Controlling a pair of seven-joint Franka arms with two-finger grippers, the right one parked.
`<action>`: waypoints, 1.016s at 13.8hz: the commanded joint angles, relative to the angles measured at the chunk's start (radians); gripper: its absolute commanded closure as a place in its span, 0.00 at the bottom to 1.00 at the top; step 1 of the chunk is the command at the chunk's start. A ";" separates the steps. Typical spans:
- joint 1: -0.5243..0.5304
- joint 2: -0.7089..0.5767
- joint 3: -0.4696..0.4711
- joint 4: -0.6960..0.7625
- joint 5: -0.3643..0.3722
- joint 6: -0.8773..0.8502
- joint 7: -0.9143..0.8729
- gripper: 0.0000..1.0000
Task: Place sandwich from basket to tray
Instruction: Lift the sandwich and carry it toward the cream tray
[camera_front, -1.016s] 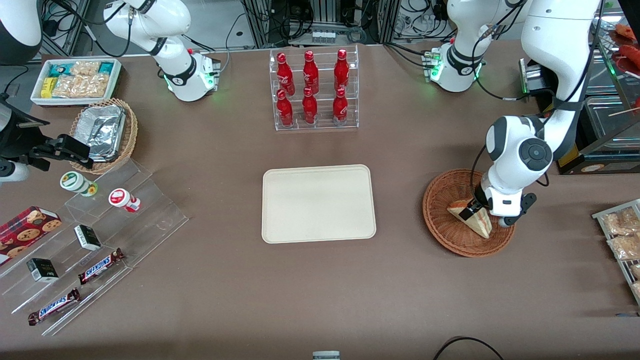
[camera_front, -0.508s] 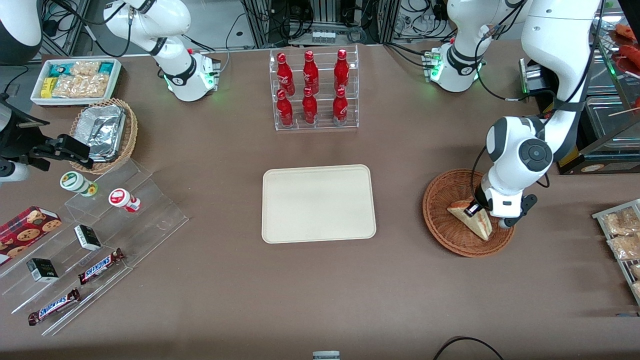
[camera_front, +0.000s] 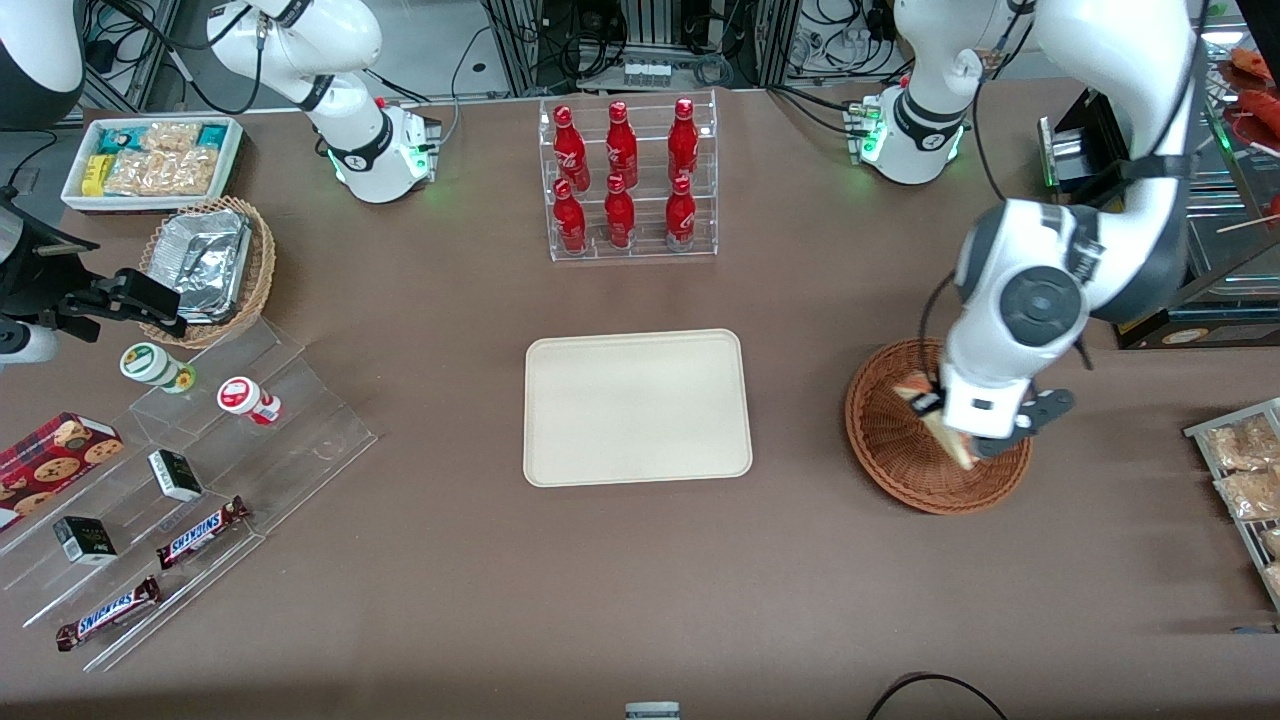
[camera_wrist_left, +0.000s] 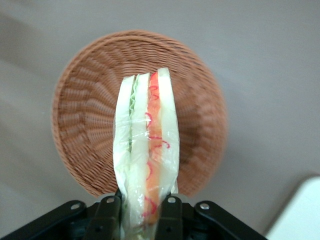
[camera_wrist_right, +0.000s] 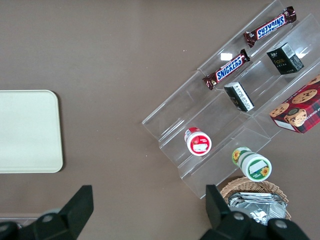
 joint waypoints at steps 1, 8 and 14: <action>-0.097 0.052 0.007 0.089 -0.062 -0.029 -0.012 0.90; -0.344 0.207 0.007 0.269 -0.093 -0.018 -0.021 0.90; -0.476 0.379 0.007 0.418 -0.130 0.006 -0.015 0.89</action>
